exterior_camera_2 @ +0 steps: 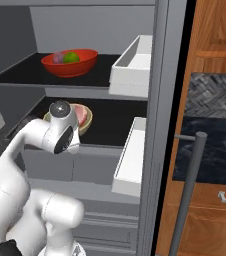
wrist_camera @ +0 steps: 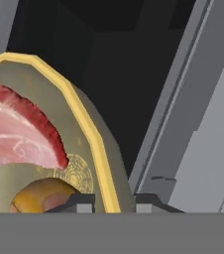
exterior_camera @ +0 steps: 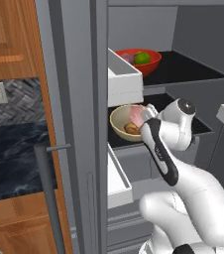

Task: Place the bowl with the onion and lime on the top shelf of the fridge. Place the bowl with the steak and chicken drumstick on the second highest shelf of the fridge.

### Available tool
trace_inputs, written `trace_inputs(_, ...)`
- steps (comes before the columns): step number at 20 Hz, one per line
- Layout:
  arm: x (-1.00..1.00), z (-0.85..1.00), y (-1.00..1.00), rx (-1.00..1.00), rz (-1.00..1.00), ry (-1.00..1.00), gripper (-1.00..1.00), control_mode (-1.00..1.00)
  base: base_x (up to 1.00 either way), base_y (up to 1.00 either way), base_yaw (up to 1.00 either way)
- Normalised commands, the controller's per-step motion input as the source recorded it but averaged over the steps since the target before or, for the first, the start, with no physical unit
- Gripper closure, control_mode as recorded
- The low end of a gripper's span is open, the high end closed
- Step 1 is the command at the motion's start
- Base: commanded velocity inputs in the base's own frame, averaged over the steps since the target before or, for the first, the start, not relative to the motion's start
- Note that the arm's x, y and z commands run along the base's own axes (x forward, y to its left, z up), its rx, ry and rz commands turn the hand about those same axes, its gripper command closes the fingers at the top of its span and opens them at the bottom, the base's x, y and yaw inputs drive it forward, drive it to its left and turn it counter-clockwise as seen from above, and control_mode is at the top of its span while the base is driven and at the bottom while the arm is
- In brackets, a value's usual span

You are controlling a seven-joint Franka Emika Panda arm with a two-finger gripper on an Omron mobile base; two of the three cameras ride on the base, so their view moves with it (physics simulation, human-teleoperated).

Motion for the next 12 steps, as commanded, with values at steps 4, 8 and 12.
trace_inputs(4,1.00,-0.12,0.10,0.00,-0.11,0.00,1.00,-1.00,0.00,0.00,0.00)
trace_inputs(8,0.95,0.00,0.08,0.00,-0.11,0.01,-1.00,-1.00,0.00,0.00,0.00)
trace_inputs(12,-0.03,0.16,-0.02,0.00,-0.01,0.09,-1.00,-1.00,0.00,0.00,0.00)
